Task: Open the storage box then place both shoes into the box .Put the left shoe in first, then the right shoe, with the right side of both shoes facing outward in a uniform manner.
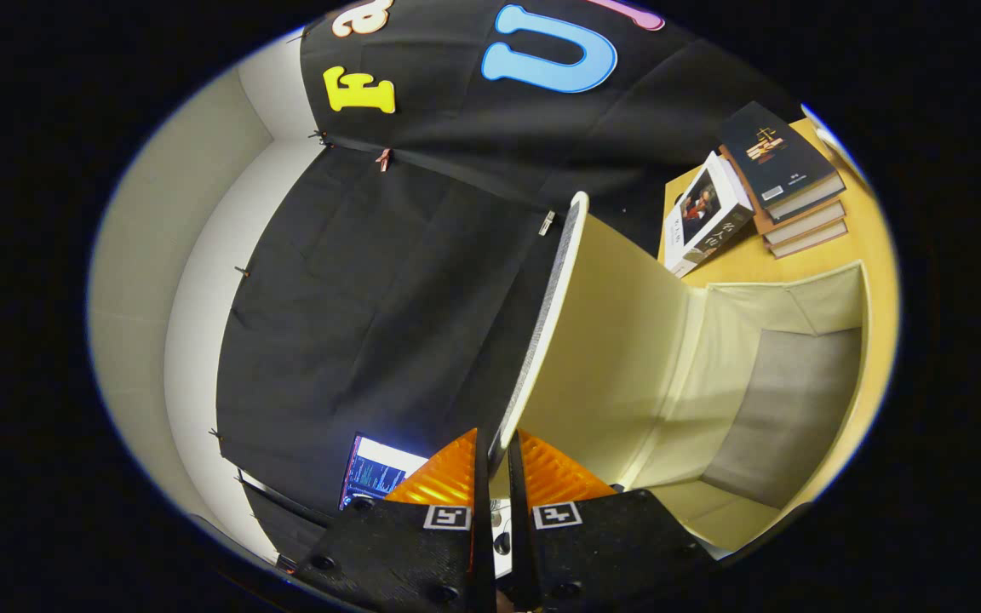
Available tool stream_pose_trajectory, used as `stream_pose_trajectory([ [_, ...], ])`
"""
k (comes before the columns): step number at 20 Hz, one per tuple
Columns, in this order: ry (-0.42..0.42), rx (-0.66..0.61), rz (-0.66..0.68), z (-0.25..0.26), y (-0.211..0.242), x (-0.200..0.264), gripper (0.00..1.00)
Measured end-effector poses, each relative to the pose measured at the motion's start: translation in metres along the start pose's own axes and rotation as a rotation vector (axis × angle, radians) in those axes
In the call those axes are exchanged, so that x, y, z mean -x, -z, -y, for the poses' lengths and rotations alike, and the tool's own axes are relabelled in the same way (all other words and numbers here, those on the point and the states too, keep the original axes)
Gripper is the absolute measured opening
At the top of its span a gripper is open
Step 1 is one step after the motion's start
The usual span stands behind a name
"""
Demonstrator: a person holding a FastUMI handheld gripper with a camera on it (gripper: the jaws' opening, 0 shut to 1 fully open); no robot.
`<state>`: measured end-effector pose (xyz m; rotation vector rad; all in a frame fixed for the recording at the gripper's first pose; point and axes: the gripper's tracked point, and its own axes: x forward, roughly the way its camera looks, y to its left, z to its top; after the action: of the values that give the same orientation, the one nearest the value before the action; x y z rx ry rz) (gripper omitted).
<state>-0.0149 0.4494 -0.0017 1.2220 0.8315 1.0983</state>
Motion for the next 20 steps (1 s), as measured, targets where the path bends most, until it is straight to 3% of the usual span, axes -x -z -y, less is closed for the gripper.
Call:
stream_pose_trajectory([
  [3, -0.005, 0.004, -0.026, -0.001, 0.002, -0.017, 0.13],
  [6, -0.020, 0.003, -0.054, -0.005, 0.006, -0.025, 0.30],
  [11, 0.004, 0.028, -0.038, 0.002, 0.000, -0.019, 0.97],
  [20, 0.060, 0.144, 0.021, 0.009, -0.010, 0.054, 0.97],
])
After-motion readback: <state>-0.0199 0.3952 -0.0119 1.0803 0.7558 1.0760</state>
